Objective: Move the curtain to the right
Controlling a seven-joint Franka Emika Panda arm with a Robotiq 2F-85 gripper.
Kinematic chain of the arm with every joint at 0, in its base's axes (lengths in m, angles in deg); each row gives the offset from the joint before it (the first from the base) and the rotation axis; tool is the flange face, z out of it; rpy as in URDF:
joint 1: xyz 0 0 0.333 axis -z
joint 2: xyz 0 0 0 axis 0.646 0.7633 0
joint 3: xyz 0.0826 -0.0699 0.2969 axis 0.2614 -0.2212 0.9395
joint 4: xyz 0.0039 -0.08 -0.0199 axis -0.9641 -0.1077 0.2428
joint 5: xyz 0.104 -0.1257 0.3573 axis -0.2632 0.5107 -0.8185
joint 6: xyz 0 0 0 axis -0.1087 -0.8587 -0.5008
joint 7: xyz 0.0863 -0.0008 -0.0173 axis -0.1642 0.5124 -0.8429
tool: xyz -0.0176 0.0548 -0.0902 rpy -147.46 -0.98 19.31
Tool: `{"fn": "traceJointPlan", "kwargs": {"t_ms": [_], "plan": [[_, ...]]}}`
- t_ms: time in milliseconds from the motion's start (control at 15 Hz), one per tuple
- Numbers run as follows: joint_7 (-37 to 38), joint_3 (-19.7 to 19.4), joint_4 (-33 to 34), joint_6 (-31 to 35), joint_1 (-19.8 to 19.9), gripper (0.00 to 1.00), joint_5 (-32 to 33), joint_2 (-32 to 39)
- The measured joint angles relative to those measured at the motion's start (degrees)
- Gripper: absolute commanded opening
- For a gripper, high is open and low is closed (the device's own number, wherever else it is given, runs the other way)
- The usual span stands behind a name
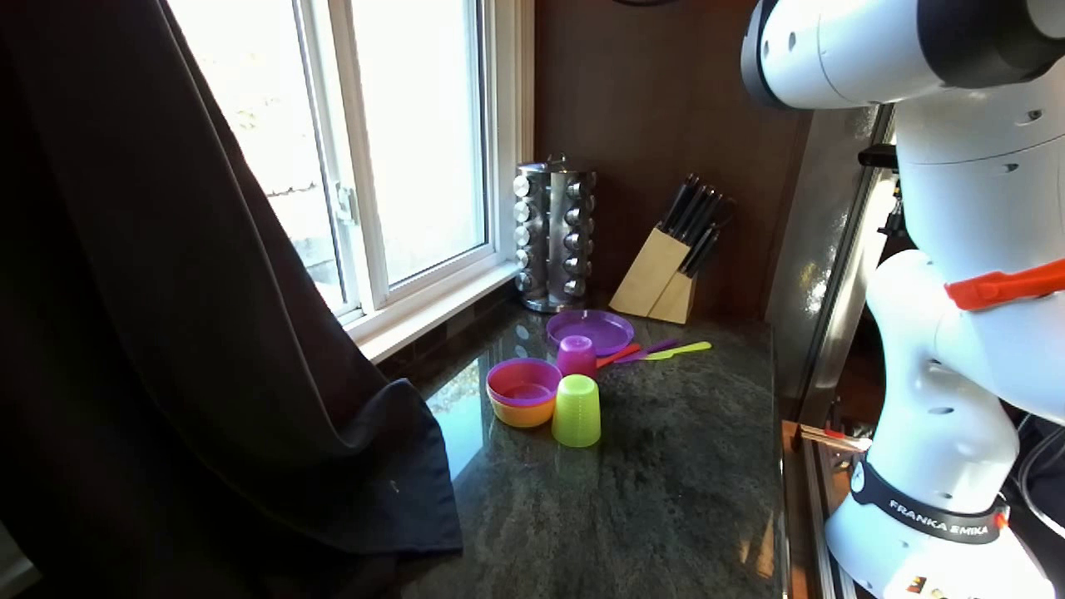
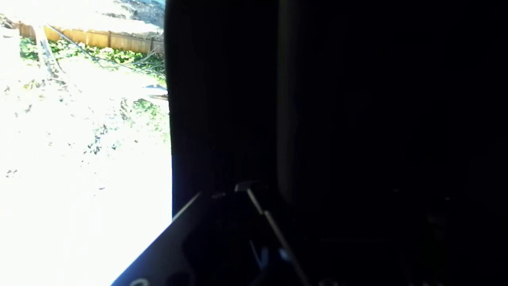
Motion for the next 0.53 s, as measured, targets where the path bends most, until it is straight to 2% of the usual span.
{"fn": "traceJointPlan", "kwargs": {"t_ms": [200, 533], "plan": [[-0.1, -0.7, 3.4, -3.8, -1.4, 0.00, 0.8, 1.1], [-3.6, -0.7, 4.8, -9.5, -1.9, 0.00, 0.7, -0.4]]}}
